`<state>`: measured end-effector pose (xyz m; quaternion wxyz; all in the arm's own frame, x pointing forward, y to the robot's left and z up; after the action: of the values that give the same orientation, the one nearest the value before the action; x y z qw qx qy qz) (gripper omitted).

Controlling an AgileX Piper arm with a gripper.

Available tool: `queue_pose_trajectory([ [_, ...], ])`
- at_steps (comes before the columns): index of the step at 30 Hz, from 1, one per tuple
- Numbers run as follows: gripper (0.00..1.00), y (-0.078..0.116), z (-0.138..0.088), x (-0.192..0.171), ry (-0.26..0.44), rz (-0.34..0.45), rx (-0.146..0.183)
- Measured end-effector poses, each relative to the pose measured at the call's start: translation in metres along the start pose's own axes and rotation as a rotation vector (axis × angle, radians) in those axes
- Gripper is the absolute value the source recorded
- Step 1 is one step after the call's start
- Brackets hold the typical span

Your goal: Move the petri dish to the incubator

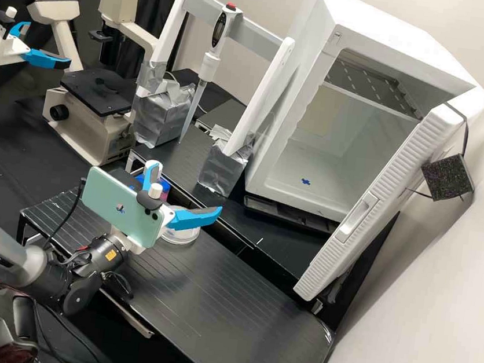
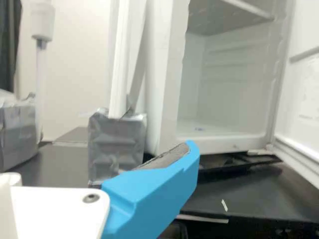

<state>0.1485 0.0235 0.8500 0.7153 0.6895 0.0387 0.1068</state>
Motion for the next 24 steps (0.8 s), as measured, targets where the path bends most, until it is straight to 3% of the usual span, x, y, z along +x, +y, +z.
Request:
queue_pose_trajectory([
  [6, 1.0, -0.005, 0.008, -0.002, -0.027, -0.075, -0.01],
  [18, 1.0, -0.013, 0.027, 0.0, -0.102, -0.157, 0.027],
  [24, 1.0, -0.019, 0.032, 0.002, -0.111, -0.195, 0.012],
])
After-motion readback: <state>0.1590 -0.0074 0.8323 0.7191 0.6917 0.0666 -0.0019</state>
